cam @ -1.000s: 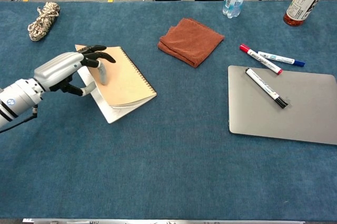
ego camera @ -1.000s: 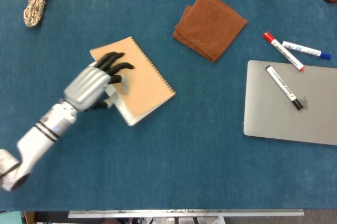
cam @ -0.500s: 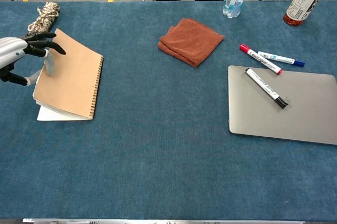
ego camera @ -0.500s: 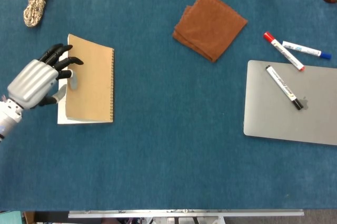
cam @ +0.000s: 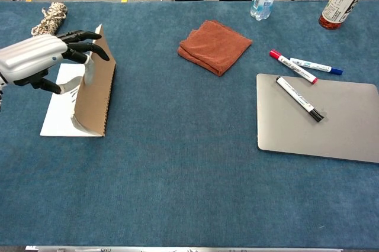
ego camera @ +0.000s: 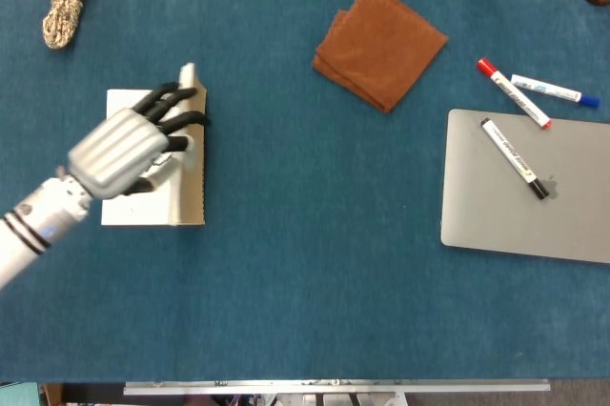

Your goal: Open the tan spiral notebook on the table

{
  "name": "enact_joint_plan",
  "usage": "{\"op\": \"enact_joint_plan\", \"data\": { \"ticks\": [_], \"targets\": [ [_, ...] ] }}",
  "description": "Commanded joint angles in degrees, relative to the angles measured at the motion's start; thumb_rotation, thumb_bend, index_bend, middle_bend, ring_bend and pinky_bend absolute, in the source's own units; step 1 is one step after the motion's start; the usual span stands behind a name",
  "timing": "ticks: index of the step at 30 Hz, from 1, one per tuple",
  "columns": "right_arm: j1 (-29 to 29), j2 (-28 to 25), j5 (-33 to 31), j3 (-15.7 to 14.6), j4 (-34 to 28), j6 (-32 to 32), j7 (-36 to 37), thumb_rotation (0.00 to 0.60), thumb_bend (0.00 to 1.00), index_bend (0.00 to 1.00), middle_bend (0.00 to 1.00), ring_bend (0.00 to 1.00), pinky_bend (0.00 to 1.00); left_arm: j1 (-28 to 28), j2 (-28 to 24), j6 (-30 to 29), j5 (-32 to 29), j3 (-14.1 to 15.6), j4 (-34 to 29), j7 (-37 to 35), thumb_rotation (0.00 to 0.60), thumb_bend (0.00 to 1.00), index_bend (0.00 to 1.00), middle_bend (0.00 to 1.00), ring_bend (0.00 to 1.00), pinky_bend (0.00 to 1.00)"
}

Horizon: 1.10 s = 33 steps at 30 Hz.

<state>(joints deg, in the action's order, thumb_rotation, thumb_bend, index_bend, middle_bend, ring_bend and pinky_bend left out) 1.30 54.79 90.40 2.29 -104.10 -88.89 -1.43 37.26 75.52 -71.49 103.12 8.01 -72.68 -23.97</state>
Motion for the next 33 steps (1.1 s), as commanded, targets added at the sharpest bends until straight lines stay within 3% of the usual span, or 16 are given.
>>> {"op": "enact_joint_plan", "data": {
  "ticks": [1, 9, 22, 28, 33],
  "targets": [
    [-0.2, 0.1, 0.0, -0.1, 0.3, -0.2, 0.4, 0.6, 0.13, 0.33, 0.37, 0.21, 0.27, 2.2, 0.4, 3.7, -0.5, -1.2, -4.1, 2.7, 0.6, 0.48, 0.67, 0.22, 0.02, 0.0],
    [-0.9, 0.1, -0.3, -0.1, 1.5, -1.0, 1.9, 0.6, 0.13, 0.33, 0.37, 0.21, 0.27, 4.9, 3.2, 11.7, -4.0, -3.1, -9.8, 9.7, 0.6, 0.48, 0.63, 0.22, 0.02, 0.0],
    [-1.3, 0.8, -1.1, 0.0, 4.0, -1.1, 4.5, 0.6, 0.13, 0.33, 0.37, 0.21, 0.27, 5.6, 9.6, 20.5, -14.1, -5.7, -14.0, 20.0, 0.6, 0.48, 0.34, 0.18, 0.02, 0.0],
    [-1.6, 0.8, -1.1, -0.1, 4.6, -1.4, 5.2, 0.6, 0.13, 0.33, 0.37, 0.21, 0.27, 6.4, 9.6, 25.5, -19.1, -6.3, -17.2, 20.9, 0.6, 0.46, 0.04, 0.03, 0.0, 0.0],
    [-1.6, 1.0, -1.1, -0.1, 5.0, -1.3, 5.7, 0.6, 0.13, 0.33, 0.37, 0.21, 0.27, 6.0, 7.9, 25.6, -19.6, -6.1, -19.3, 18.2, 0.6, 0.44, 0.0, 0.0, 0.0, 0.0]
  ]
}}
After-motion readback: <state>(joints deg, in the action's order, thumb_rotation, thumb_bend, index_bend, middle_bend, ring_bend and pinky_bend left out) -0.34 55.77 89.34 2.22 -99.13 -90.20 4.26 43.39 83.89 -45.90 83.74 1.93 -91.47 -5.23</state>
